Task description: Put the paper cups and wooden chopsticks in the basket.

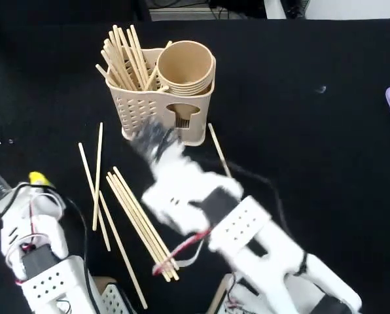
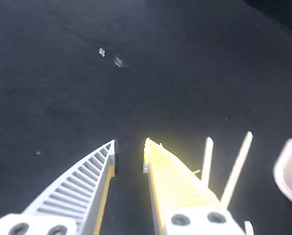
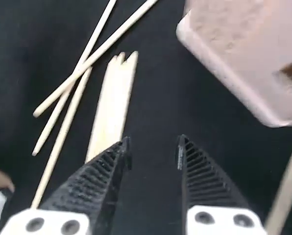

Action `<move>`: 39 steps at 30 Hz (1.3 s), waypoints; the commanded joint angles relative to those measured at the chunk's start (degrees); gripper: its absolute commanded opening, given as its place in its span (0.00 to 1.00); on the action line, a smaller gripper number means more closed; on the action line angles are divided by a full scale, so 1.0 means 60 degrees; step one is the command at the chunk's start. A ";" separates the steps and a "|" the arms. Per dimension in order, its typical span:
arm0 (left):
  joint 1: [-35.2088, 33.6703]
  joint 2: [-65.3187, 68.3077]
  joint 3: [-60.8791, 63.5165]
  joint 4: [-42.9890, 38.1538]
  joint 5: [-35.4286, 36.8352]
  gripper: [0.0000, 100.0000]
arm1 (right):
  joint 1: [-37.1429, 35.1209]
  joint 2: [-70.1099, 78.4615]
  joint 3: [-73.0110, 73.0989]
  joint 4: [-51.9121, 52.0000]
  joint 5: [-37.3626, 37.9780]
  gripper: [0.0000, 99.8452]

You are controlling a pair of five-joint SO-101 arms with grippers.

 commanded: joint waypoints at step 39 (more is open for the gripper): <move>-0.1136 0.5216 -0.2864 -0.1524 -0.0454 0.11 | -0.3766 0.1487 0.3026 -0.5158 -0.0850 0.33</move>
